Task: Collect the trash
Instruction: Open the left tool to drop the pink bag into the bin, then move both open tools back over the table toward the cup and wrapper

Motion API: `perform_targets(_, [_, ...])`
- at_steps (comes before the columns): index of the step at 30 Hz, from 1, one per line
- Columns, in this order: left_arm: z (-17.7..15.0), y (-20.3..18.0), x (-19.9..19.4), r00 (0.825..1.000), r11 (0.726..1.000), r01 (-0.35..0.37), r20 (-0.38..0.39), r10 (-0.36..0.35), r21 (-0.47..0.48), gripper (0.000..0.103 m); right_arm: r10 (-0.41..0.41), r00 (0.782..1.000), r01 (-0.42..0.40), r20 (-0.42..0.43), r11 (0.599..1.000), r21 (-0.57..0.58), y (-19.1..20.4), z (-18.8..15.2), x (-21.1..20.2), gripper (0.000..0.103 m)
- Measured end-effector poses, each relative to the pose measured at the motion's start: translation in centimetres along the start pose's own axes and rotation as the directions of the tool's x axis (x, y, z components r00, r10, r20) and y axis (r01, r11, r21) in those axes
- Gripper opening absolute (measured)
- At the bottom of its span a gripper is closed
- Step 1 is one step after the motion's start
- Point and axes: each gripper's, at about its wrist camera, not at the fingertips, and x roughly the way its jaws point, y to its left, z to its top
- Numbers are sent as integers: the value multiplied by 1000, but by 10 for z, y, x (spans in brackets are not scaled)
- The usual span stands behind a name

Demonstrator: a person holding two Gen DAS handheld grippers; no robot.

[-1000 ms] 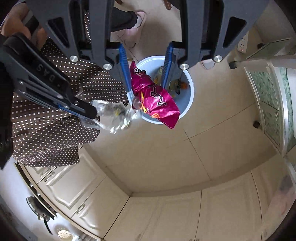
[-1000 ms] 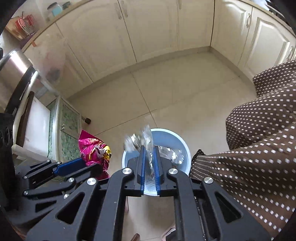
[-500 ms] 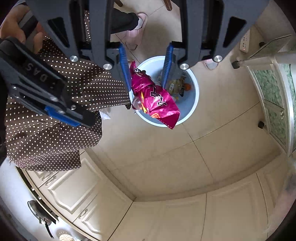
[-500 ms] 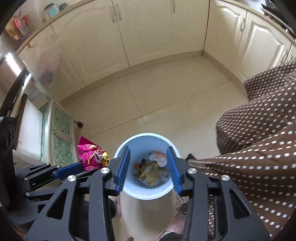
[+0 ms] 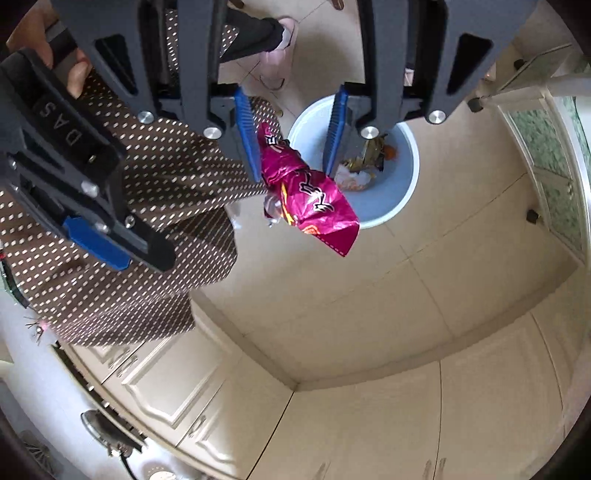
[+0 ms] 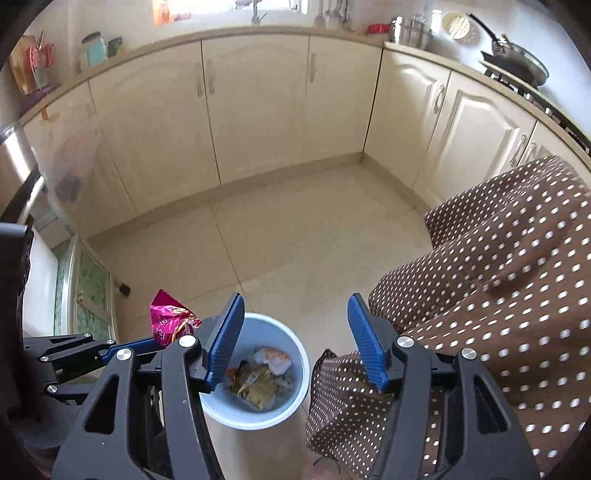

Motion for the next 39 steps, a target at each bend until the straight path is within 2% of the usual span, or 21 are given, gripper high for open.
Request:
perform_targets(1, [1, -2, -3, 1000, 1000, 2, 6, -2, 4, 36, 0, 1000, 0, 9, 1000, 3, 0, 2, -3, 56])
perform_targets(5, [5, -9, -17, 999, 1000, -4, 37, 4, 10, 50, 6, 999, -7, 41, 1000, 14, -6, 7, -18, 57])
perform_targets(14, [4, -28, -71, 993, 1000, 5, 115, -7, 22, 50, 12, 989, -17, 146, 999, 33, -18, 18, -82, 57])
perform_targets(20, [3, -66, -123, 979, 997, -3, 203, -14, 79, 50, 8, 972, -23, 235, 998, 60, -39, 23, -140, 58])
perform_targets(24, [1, -113, -153, 965, 989, 3, 260, -42, 148, 51, -26, 953, -4, 302, 995, 97, -72, 21, -187, 61])
perform_targets(28, [2, -171, -165, 956, 972, 16, 282, -83, 235, 52, -90, 932, 37, 350, 987, 157, -115, 11, -226, 63])
perform_targets(30, [1, -205, -166, 953, 956, 16, 284, -103, 293, 54, -128, 924, 60, 361, 980, 191, -140, 4, -241, 63])
perform_targets(32, [1, -236, -165, 951, 941, 18, 284, -120, 339, 62, -183, 912, 99, 368, 967, 234, -171, -7, -257, 63])
perform_targets(35, [-2, -289, -160, 949, 909, 48, 266, -171, 413, 62, -247, 899, 140, 361, 945, 297, -214, -25, -274, 63])
perform_targets(39, [-4, -363, -135, 955, 862, 100, 196, -224, 497, 63, -337, 882, 204, 330, 903, 378, -273, -51, -292, 64])
